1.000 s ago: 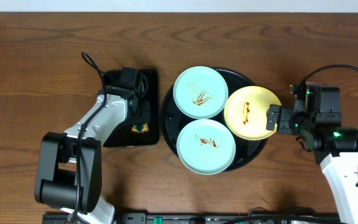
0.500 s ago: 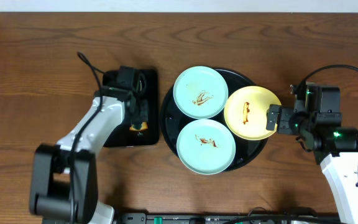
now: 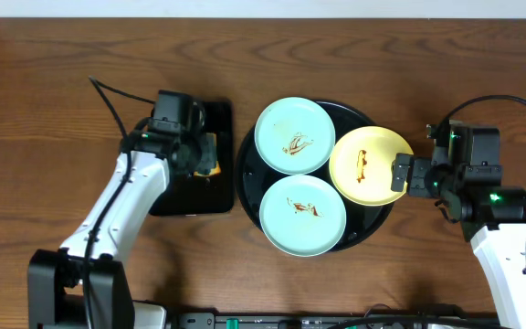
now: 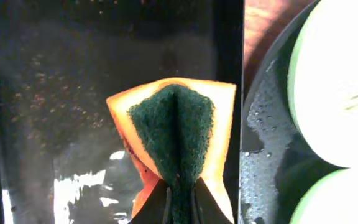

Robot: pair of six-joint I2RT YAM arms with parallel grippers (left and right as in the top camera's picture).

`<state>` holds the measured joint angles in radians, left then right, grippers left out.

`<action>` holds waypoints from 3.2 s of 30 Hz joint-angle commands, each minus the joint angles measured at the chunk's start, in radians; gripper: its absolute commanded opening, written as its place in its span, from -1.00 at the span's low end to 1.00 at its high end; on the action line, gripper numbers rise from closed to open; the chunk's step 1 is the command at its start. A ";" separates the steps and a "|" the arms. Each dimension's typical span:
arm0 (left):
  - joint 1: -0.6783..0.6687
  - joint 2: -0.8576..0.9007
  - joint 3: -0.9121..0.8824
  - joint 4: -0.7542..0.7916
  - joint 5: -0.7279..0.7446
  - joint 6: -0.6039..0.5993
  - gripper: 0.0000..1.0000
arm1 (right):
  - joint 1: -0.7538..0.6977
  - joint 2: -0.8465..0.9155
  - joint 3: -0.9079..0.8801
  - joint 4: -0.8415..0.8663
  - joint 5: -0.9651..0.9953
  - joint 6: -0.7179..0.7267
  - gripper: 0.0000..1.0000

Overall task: Clean dirty plates on tray and stack at the side
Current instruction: 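Grasp the sponge with the left gripper and lift it, then grip the yellow plate's right rim with the right gripper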

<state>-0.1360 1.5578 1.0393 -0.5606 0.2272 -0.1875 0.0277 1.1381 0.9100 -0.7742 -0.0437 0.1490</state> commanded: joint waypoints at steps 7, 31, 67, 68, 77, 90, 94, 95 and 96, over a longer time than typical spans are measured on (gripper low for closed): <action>0.192 0.164 0.003 0.068 0.406 -0.013 -0.85 | 0.004 0.001 0.022 -0.004 0.013 -0.008 0.99; 0.267 0.223 0.004 0.038 0.411 0.003 -0.85 | 0.004 0.001 0.022 -0.003 0.013 -0.008 0.99; 0.056 0.005 0.007 -0.097 -0.186 -0.014 -0.85 | -0.021 0.136 0.022 0.060 0.158 0.082 0.75; 0.056 0.005 0.007 -0.097 -0.183 -0.016 -0.85 | -0.027 0.153 0.022 0.068 0.158 0.082 0.67; 0.056 0.005 0.007 -0.101 -0.182 -0.017 -0.85 | -0.072 0.303 0.022 0.123 0.065 0.056 0.05; 0.056 0.005 0.007 -0.119 -0.183 -0.017 -0.85 | -0.075 0.489 0.022 0.215 0.024 0.056 -0.16; 0.056 0.005 0.007 -0.120 -0.178 -0.017 -0.85 | -0.075 0.497 0.022 0.214 0.024 0.056 -0.53; 0.056 0.005 0.007 -0.119 -0.166 -0.017 -0.85 | -0.075 0.496 0.022 0.214 0.024 0.056 -0.57; 0.056 0.005 0.007 -0.119 -0.151 -0.017 -0.85 | -0.075 0.496 0.022 0.214 0.024 0.056 -0.64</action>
<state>-0.0761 1.5856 1.0393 -0.6769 0.0616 -0.1909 -0.0277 1.6302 0.9150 -0.5602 -0.0128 0.2012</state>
